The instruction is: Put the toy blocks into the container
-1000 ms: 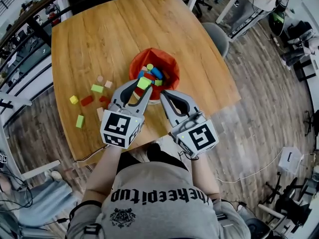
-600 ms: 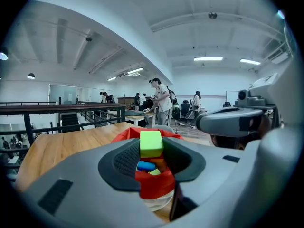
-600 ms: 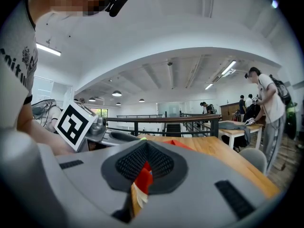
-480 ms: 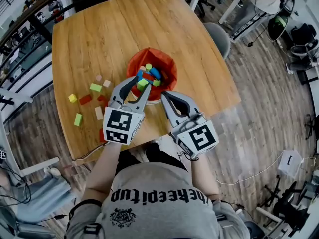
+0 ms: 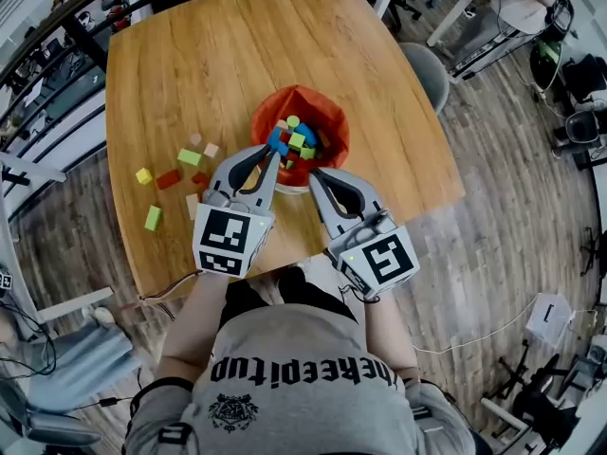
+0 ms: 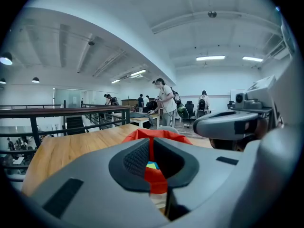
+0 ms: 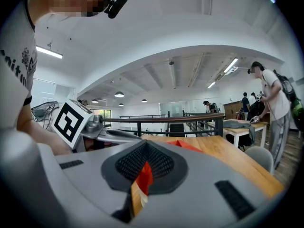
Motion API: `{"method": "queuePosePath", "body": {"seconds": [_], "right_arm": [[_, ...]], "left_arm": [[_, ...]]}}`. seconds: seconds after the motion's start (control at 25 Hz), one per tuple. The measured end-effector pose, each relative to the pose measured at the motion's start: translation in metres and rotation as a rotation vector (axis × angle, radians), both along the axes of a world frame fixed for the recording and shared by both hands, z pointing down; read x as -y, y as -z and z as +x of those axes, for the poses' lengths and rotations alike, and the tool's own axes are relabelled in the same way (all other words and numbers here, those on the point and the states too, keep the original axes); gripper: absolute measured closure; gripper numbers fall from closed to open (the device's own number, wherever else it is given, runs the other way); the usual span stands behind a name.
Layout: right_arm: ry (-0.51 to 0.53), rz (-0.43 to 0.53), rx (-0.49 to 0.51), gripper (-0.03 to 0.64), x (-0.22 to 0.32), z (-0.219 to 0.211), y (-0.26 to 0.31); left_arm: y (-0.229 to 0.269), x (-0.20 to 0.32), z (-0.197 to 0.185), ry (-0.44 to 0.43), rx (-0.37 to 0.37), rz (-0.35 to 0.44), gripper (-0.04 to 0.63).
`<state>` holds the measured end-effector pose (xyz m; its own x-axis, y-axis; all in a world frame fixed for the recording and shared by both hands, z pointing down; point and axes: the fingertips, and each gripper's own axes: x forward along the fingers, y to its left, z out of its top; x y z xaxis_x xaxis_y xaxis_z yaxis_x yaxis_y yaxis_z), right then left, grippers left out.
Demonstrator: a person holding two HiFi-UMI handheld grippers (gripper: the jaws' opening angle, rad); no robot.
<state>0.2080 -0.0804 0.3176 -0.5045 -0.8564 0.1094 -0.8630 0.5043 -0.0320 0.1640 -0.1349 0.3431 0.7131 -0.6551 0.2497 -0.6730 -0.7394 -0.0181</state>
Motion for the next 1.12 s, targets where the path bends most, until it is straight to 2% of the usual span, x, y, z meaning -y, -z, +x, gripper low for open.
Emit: {"method": "queuePosePath", "body": {"seconds": [0.16,0.48,1.12], "right_arm": [[0.035,-0.001,0.007,0.607,0.005,-0.015,-0.003],[0.131,0.001,0.008,0.607,0.012,-0.054,-0.003],[0.317,-0.023,0.003,0.607,0.025,-0.127,-0.014]], "left_arm": [[0.001,0.001,-0.024,0.047,-0.020,-0.006,0.580],[-0.004,0.002,-0.082,0.176,-0.012,-0.021,0.580],[-0.055,-0.027,-0.179,0.394,0.033,-0.113,0.580]]}}
